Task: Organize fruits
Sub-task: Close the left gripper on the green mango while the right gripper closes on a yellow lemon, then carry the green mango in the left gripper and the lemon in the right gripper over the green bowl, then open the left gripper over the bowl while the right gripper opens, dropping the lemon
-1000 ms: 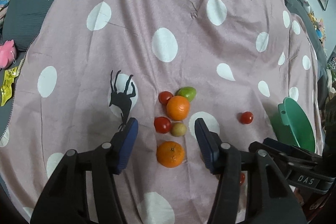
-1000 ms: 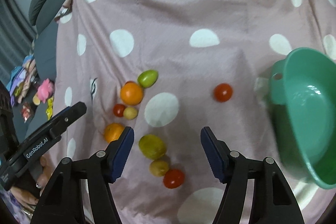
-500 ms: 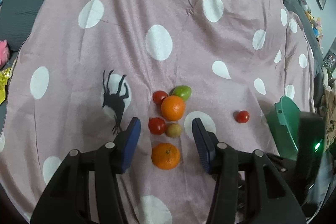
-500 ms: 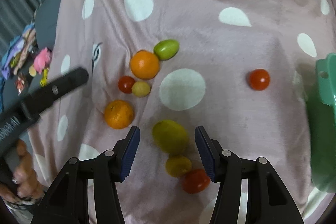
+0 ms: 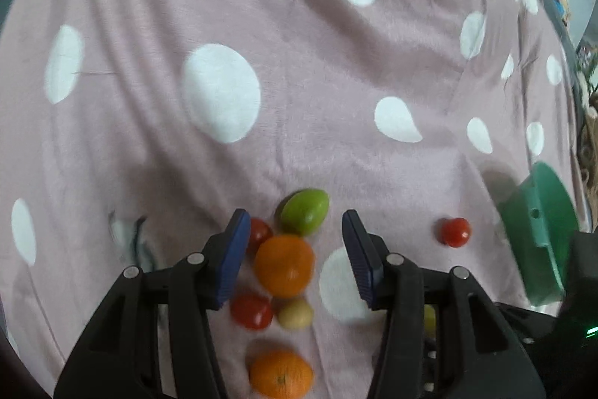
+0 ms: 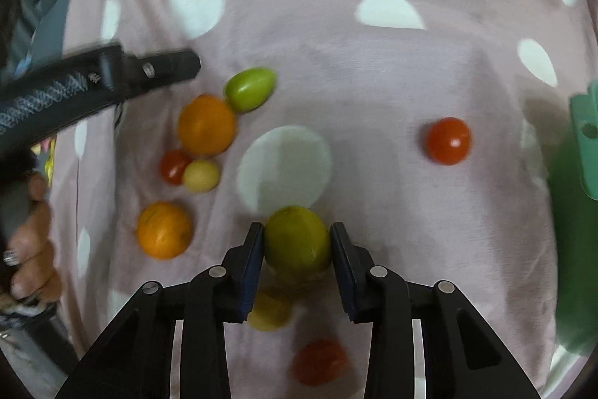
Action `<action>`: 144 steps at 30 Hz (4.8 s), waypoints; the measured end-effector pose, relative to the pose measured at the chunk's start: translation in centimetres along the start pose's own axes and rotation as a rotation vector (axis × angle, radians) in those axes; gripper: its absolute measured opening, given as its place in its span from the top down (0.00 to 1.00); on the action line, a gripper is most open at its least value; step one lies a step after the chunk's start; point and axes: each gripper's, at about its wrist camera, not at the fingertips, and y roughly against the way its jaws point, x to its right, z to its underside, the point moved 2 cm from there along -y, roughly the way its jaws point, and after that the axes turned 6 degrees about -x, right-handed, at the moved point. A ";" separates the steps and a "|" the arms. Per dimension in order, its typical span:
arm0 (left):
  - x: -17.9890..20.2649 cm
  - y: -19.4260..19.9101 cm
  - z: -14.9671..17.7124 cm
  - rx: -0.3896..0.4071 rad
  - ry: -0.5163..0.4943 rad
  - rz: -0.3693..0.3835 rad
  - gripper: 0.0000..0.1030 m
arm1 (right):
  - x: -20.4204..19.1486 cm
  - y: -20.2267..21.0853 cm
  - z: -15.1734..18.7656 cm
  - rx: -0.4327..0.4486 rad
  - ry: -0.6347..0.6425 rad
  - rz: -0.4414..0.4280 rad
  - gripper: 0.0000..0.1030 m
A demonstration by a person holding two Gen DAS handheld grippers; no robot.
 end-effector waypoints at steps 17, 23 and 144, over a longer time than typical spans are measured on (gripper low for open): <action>-0.9 -3.2 -1.7 -0.049 -0.004 -0.041 0.66 | 4.0 3.0 -0.1 0.055 -0.114 -0.012 0.64; 0.2 1.9 0.4 0.042 -0.016 -0.010 0.67 | 3.4 5.4 0.1 0.082 -0.145 -0.008 0.64; 25.6 5.0 7.2 0.179 -0.238 0.198 0.70 | 18.1 16.3 7.4 0.432 -0.570 0.184 0.63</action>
